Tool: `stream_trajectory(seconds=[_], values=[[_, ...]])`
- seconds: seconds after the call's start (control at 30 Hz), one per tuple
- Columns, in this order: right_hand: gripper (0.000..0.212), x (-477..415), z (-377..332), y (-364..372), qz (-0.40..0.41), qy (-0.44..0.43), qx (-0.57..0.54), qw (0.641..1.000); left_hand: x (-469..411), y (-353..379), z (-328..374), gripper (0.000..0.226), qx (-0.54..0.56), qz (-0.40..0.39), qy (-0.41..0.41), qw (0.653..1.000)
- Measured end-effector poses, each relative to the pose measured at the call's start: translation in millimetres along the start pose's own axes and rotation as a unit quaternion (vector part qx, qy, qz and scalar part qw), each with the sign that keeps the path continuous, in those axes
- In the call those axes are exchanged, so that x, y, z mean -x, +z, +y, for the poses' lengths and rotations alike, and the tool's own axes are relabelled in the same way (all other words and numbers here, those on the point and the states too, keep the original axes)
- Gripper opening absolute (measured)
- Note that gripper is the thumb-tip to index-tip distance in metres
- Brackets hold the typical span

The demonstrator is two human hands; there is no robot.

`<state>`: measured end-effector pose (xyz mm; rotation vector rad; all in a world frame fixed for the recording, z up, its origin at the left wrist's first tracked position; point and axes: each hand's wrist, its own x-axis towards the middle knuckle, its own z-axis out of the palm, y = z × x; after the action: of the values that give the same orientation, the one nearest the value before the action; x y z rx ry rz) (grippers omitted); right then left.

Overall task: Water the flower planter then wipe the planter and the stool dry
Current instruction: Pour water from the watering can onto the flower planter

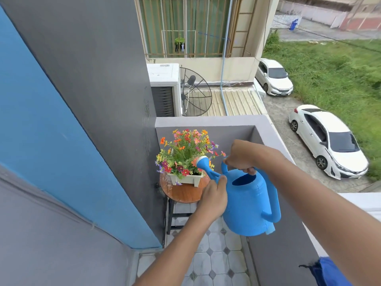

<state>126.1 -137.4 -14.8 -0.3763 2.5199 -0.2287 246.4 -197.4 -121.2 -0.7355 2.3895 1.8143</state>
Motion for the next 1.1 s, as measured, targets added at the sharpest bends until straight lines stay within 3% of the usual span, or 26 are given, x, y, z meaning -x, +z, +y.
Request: stream_trajectory(seconds=[0.27,0.47,0.7,0.9,1.1], values=[[0.032,-9,15,-10,0.044,0.012,0.027,0.999,-11,4,22,0.058,0.027,-0.055,-0.002,0.998],[0.035,-14,10,-25,0.059,0.021,0.031,0.998,-28,-2,37,0.046,-0.022,-0.044,0.024,0.998],[0.038,-10,-1,-43,0.040,0.030,0.055,0.997,-43,-11,48,0.061,-0.022,-0.050,0.031,0.998],[0.032,-18,-13,-36,0.064,0.007,0.018,0.998,-46,-22,38,0.052,0.001,-0.031,0.023,0.999],[0.039,-24,-27,-34,0.063,-0.016,0.012,0.998,-46,-40,32,0.044,-0.029,-0.003,0.040,0.999]])
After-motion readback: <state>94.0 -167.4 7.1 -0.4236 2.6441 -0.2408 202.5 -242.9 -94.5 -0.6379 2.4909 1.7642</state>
